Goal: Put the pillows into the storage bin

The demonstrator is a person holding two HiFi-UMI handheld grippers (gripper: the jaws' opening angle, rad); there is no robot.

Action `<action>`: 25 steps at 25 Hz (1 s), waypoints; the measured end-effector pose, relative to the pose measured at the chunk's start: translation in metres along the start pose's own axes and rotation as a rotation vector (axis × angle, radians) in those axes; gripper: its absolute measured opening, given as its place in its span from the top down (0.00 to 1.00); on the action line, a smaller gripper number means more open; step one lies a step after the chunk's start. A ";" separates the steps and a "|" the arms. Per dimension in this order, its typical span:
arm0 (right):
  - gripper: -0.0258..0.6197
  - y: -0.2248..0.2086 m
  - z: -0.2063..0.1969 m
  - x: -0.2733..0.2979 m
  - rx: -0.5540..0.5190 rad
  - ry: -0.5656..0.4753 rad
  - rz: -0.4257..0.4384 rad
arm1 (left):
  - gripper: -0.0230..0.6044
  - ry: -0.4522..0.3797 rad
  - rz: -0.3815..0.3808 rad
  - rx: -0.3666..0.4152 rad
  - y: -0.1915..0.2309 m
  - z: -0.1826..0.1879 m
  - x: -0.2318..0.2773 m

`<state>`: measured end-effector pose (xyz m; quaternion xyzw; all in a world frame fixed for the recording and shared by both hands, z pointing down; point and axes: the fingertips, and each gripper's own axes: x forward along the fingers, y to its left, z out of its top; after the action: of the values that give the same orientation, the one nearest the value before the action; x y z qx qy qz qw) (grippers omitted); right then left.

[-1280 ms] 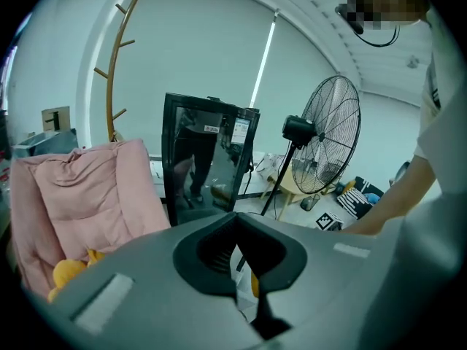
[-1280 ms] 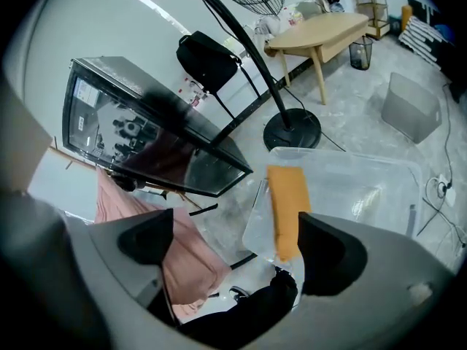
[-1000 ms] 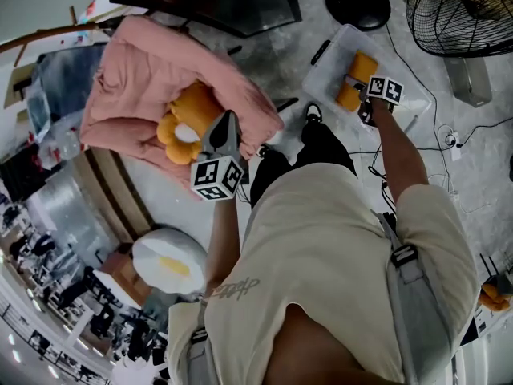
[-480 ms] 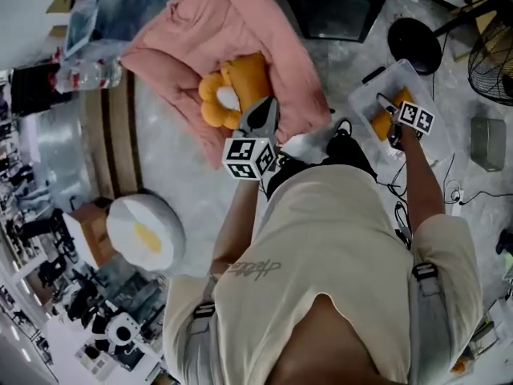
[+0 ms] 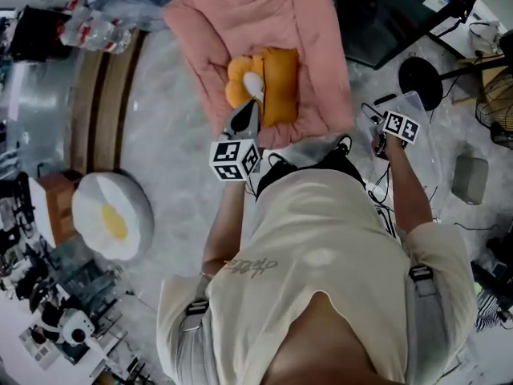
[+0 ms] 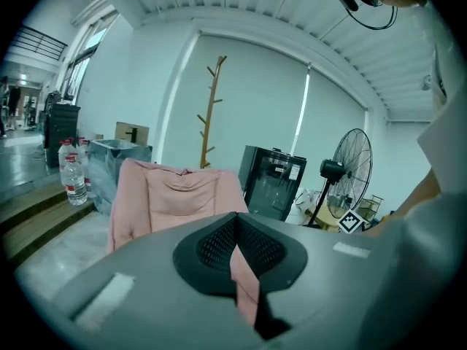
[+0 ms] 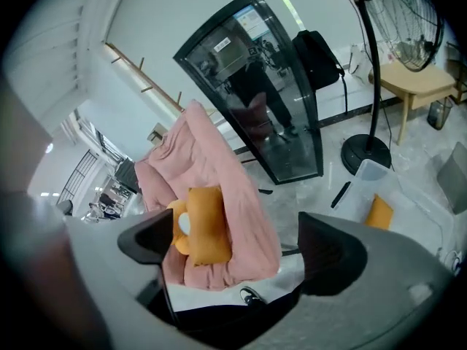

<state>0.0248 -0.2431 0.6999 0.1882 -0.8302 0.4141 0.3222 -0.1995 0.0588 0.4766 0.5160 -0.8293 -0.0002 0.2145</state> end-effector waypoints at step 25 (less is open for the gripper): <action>0.13 0.178 -0.052 0.090 -0.258 0.166 0.052 | 0.94 -0.032 0.203 -0.140 0.169 -0.040 -0.110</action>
<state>-0.1236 -0.1011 0.6848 0.0888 -0.8517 0.3261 0.4004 -0.2883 0.2408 0.5111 0.4132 -0.8785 -0.0445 0.2357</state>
